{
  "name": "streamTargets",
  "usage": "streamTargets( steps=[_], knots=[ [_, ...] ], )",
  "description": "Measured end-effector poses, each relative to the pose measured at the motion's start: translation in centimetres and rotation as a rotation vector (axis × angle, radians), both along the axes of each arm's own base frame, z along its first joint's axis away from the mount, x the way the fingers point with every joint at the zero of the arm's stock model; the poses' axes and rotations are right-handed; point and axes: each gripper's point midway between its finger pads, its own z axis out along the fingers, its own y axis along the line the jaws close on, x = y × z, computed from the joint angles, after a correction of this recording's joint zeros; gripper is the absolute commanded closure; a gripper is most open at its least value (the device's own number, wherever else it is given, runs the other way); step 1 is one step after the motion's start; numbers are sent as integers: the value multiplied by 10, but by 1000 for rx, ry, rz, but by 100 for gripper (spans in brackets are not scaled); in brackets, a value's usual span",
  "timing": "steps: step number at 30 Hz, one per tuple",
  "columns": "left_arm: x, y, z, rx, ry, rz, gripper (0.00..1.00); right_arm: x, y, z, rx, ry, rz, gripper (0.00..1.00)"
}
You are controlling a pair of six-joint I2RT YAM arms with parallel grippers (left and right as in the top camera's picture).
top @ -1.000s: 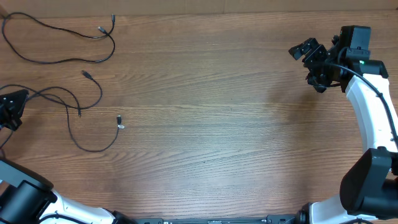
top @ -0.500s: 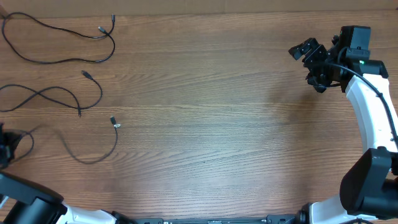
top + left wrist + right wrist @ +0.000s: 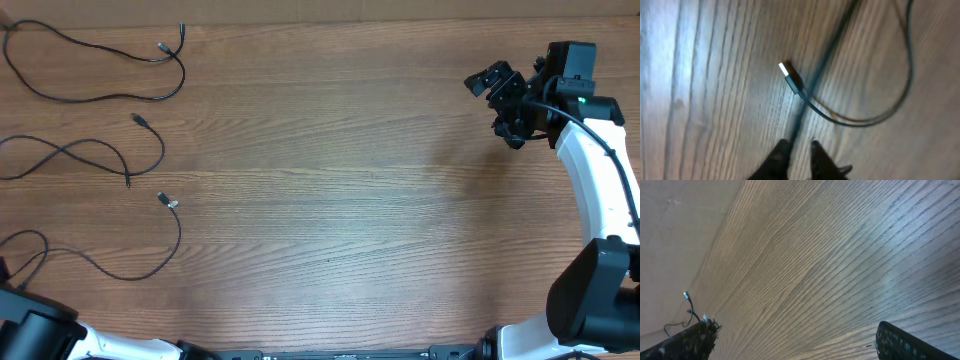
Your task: Untangle cables
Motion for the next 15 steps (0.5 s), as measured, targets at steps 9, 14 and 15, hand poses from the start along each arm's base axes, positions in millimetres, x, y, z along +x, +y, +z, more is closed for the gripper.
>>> streamTargets(
  steps=[9,14,15],
  knots=[
    [18,-3,-33,-70,-80,-257,39,0,0,0,0,0,0,0],
    [8,-2,-29,-78,-21,-266,0,0,0,0,1,0,0,0],
    [7,-2,-24,-86,-13,-249,0,0,0,0,0,-1,0,0]
  ],
)
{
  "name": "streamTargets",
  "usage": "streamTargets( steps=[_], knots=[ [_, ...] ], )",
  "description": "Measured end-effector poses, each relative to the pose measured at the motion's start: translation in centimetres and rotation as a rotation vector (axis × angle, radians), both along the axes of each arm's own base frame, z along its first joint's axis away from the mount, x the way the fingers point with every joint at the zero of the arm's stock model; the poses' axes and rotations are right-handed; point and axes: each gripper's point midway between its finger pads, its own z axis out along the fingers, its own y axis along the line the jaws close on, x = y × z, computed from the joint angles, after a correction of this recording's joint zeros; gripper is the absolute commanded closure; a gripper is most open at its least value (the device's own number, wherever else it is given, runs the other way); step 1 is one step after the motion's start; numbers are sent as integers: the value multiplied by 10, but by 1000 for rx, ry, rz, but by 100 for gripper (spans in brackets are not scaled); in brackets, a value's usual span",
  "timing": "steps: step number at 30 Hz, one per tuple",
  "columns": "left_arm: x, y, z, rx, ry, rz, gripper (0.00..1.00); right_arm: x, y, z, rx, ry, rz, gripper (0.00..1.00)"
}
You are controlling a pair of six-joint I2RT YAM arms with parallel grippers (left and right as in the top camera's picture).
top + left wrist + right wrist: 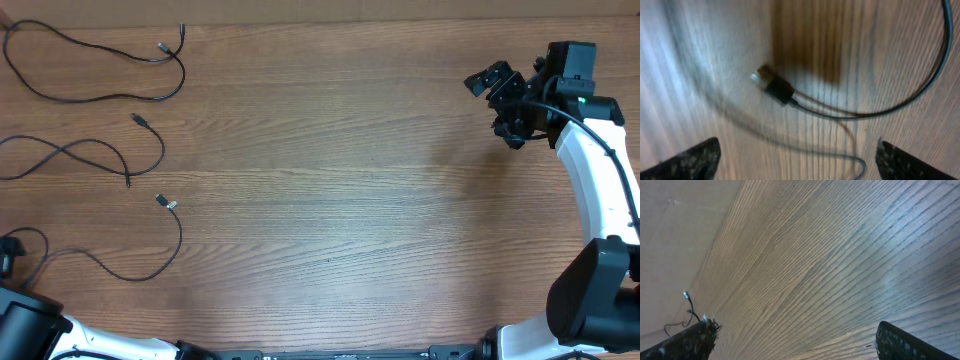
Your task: Untangle cables
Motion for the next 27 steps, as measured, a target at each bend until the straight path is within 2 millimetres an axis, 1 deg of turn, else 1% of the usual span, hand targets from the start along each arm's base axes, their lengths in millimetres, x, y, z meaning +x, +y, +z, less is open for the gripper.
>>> streamTargets(
  steps=[3,4,5,6,7,9,11,14,16,17,18,19,20,21,23,24,27],
  knots=[
    [2,10,28,13,6,82,0,0,0,0,0,1,0,0],
    [4,13,37,18,-6,100,0,0,0,0,0,0,0,0],
    [9,16,47,23,-30,114,2,0,0,0,1,1,0,0],
    [17,20,57,30,-69,119,7,0,0,0,0,1,0,0],
    [29,23,71,33,-139,112,9,0,0,0,0,1,0,0],
    [45,17,79,6,-223,57,10,0,0,0,0,1,0,0],
    [60,-2,81,-53,-272,-28,12,0,0,0,0,0,0,0],
    [84,-34,78,-119,-300,-172,16,0,0,0,0,0,0,0],
    [104,-66,68,-174,-301,-288,18,0,0,0,0,1,0,0],
    [114,-84,62,-201,-296,-353,12,0,0,0,0,1,0,0],
    [125,-106,55,-231,-291,-426,9,0,0,0,0,1,-1,0],
    [131,-118,52,-244,-286,-470,6,0,0,0,0,0,0,0],
    [142,-139,45,-263,-277,-543,3,0,0,0,-1,1,0,0],
    [149,-154,40,-272,-270,-595,2,0,0,0,0,1,-1,0],
    [162,-182,28,-274,-248,-702,1,0,0,0,-2,1,-1,0],
    [169,-202,20,-276,-221,-770,1,0,0,0,-2,1,-1,0],
    [172,-233,9,-268,-138,-875,1,0,0,0,-2,1,-1,0]
  ],
)
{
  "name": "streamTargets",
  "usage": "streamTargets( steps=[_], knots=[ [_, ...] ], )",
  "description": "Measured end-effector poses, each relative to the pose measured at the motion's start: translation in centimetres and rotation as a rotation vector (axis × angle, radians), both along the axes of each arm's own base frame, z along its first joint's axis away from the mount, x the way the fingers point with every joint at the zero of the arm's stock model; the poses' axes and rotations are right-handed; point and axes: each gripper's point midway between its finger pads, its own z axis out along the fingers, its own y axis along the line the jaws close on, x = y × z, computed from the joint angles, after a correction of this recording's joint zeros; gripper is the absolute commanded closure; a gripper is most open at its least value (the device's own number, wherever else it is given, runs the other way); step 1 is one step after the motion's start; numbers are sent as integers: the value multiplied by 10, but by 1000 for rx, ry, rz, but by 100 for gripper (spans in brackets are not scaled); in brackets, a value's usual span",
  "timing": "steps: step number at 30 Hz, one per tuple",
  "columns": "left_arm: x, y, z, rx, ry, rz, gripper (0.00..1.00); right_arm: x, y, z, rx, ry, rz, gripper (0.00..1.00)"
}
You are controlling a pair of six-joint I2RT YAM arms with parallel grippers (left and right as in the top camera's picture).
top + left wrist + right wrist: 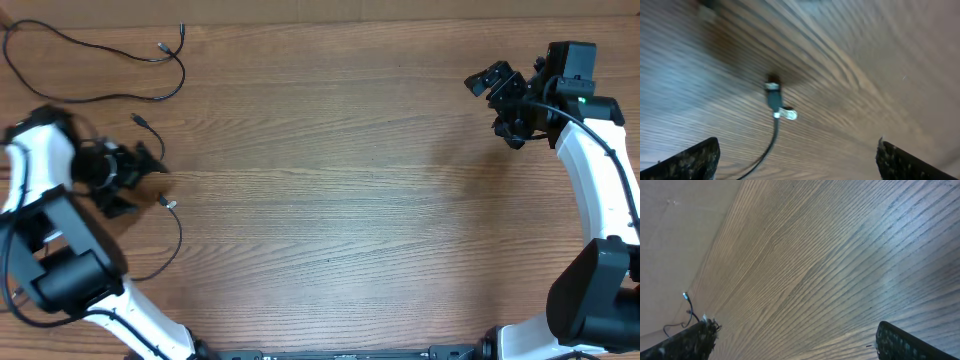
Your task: Untangle cables
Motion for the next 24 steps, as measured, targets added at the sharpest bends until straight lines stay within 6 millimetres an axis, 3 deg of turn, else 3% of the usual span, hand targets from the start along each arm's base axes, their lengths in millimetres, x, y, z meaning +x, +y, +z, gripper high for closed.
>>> streamTargets(
  steps=[3,6,8,12,14,18,20,24],
  knots=[
    [-5,-18,-1,34,56,-70,1,0,0,0,0,0,0,0],
    [-13,-23,7,48,82,-87,0,0,0,0,0,1,-1,0],
    [-18,-22,22,79,55,-87,0,0,0,0,0,0,0,0],
    [-32,-22,73,201,-109,-77,0,0,0,0,1,1,0,0],
    [-44,-26,82,239,-166,-71,0,0,0,0,0,0,0,0],
    [-64,-32,57,261,-174,-57,14,0,0,0,0,0,0,0],
    [-70,-33,21,256,-139,-52,13,0,0,0,-1,0,0,0],
    [-75,-30,-12,279,-125,-46,15,0,0,0,0,0,0,0]
  ],
)
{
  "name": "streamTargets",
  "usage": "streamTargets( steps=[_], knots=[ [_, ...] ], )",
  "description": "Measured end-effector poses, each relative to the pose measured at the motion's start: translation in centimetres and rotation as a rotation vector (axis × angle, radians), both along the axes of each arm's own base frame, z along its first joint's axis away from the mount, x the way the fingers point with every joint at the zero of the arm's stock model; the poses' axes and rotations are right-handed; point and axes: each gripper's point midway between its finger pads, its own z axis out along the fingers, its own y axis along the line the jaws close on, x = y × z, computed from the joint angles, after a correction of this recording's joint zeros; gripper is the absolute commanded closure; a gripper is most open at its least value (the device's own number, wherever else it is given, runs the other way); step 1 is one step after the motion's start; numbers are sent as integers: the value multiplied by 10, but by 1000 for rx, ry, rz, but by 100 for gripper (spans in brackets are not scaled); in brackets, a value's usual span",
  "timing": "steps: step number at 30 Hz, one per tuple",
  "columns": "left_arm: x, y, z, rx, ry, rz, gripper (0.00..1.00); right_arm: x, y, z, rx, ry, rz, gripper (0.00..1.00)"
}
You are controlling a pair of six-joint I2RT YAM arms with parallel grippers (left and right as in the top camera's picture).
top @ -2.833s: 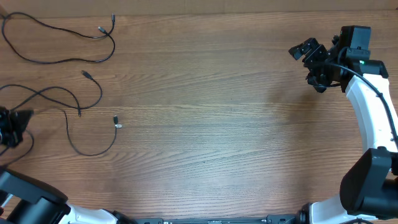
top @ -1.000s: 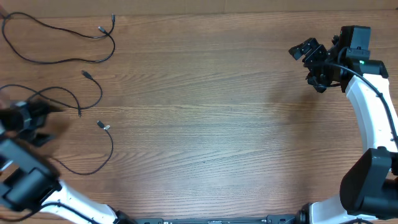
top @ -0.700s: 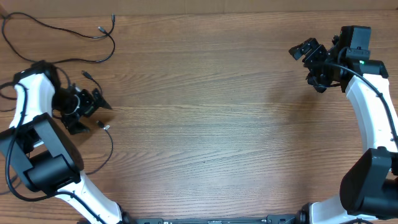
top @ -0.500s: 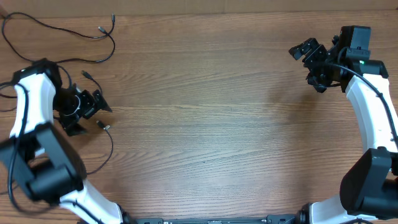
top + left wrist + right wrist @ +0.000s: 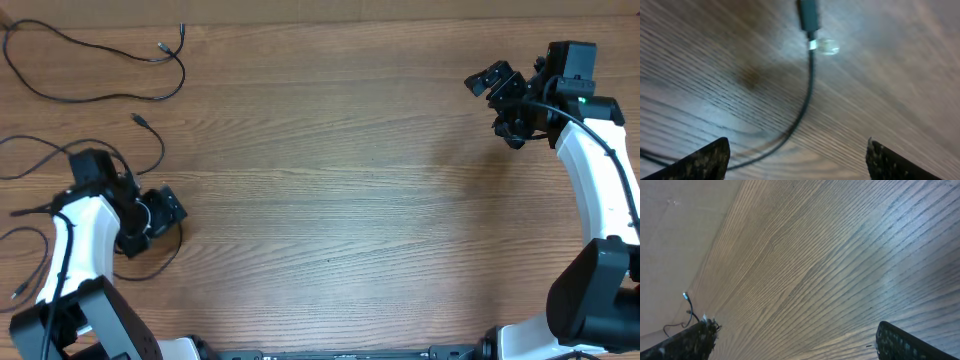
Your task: Untangle cables
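Note:
Three thin black cables lie at the table's left: one at the back (image 5: 100, 95), one in the middle (image 5: 150, 135), one at the front (image 5: 172, 243). My left gripper (image 5: 150, 215) hovers open over the front cable's plug end. In the left wrist view that plug (image 5: 809, 11) and its clear tip (image 5: 826, 47) lie ahead of the left gripper (image 5: 797, 165), nothing between the fingers. The cable (image 5: 807, 95) curves away to the left. My right gripper (image 5: 500, 105) is open at the far right, holding nothing; the right wrist view shows it (image 5: 795, 345) above bare wood.
The wooden table (image 5: 330, 190) stretches between the arms. Its back edge (image 5: 400, 20) runs along the top. A distant cable plug (image 5: 686, 296) shows far off in the right wrist view.
My left gripper has moved from beside the middle cable toward the table's front and now sits over the front cable's plug end. It stays open. The right arm has not moved.
My left gripper was nearly shut around a cable at the front left corner, out of the overhead view. Then it stood open with the cable free. Later it appeared near the middle cable, open. Now it is over the front cable's plug. The right arm stayed still throughout.

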Motion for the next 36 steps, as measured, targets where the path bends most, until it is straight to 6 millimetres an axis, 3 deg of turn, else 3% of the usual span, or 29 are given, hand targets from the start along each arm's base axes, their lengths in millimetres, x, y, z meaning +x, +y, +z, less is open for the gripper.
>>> streamTargets(
  steps=[7,10,13,16,17,18,19,28,33,36],
  knots=[
    [-6,-11,-30,1,30,-119,16,0,0,0,0,0,0,0],
    [-7,-20,-40,-4,68,-175,24,0,0,0,0,0,0,0],
    [-6,-20,-44,49,100,-211,41,0,0,0,0,0,0,0],
    [-6,-14,-47,110,142,-199,64,0,0,0,0,0,0,0],
    [-7,-12,-47,134,155,-199,72,0,0,0,0,0,0,0],
    [-5,-11,-47,141,154,-192,88,0,0,0,0,0,0,0],
    [-4,-11,-47,146,154,-183,96,0,0,0,0,0,0,0],
    [-4,-10,-46,153,177,-121,96,0,0,0,0,0,0,0],
    [-22,-10,-39,126,298,-23,96,0,0,0,0,0,0,0],
    [-5,4,-25,137,245,62,96,0,0,0,0,0,0,0]
  ],
)
